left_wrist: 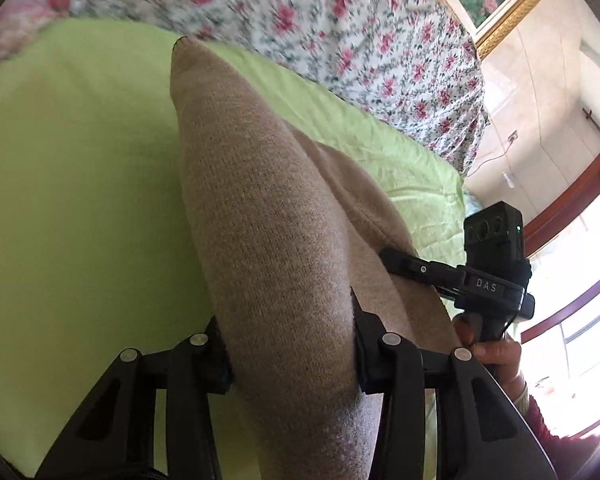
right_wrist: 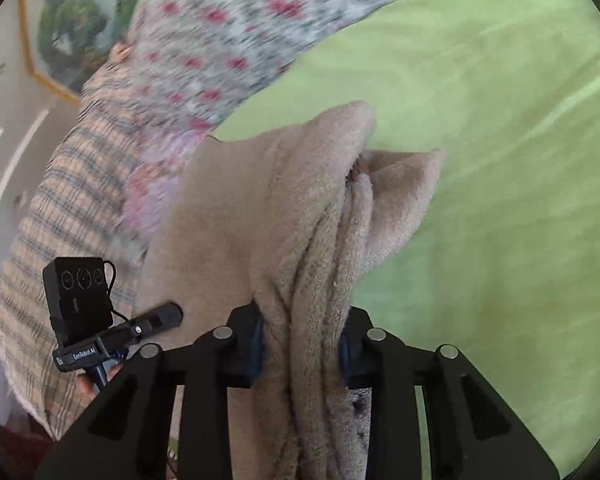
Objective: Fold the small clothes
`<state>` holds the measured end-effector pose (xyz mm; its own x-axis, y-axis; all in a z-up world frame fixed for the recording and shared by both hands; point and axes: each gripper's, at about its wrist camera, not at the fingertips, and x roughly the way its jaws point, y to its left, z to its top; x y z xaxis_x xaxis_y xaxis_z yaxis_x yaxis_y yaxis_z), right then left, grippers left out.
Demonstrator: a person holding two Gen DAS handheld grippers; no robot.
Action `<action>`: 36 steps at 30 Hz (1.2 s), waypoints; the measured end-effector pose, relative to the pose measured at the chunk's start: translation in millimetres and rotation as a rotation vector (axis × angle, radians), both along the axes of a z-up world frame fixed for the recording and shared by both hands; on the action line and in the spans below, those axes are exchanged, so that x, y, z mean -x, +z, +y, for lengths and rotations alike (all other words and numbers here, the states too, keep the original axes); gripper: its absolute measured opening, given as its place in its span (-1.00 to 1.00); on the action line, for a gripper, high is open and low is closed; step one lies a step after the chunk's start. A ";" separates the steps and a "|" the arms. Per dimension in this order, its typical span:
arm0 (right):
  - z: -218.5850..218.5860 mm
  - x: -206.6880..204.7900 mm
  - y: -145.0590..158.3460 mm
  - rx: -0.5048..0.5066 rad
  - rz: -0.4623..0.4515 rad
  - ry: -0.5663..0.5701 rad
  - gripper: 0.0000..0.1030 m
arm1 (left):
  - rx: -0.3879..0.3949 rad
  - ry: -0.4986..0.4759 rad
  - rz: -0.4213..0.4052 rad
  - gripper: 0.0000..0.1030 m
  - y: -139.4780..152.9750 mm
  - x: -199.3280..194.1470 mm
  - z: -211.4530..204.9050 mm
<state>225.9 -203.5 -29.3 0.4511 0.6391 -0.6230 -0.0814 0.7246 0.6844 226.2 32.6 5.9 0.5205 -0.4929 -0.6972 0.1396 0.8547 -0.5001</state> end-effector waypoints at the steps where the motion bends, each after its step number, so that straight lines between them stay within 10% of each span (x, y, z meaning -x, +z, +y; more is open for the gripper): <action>1: 10.4 0.7 -1.6 -0.006 -0.003 0.014 -0.41 | -0.013 0.006 -0.003 -0.16 3.2 7.2 5.6; 10: 60.5 -0.2 -28.7 0.054 0.047 0.057 -0.38 | -0.008 0.051 0.071 0.05 -40.7 57.3 62.7; 17: 56.0 -1.9 -7.2 0.198 0.027 0.014 0.20 | -0.029 0.097 0.021 0.37 -32.8 65.6 73.4; 22: 47.7 -23.0 16.6 0.203 -0.062 -0.057 0.22 | 0.022 0.190 -0.006 0.49 -25.3 68.1 105.6; 27: 58.6 -64.1 -9.4 0.181 0.039 -0.039 -0.85 | -0.018 0.237 0.029 0.48 -32.8 60.0 104.6; 36: 31.5 -57.3 8.5 0.249 -0.022 -0.106 -0.88 | -0.155 0.198 0.045 0.24 -30.7 43.9 62.6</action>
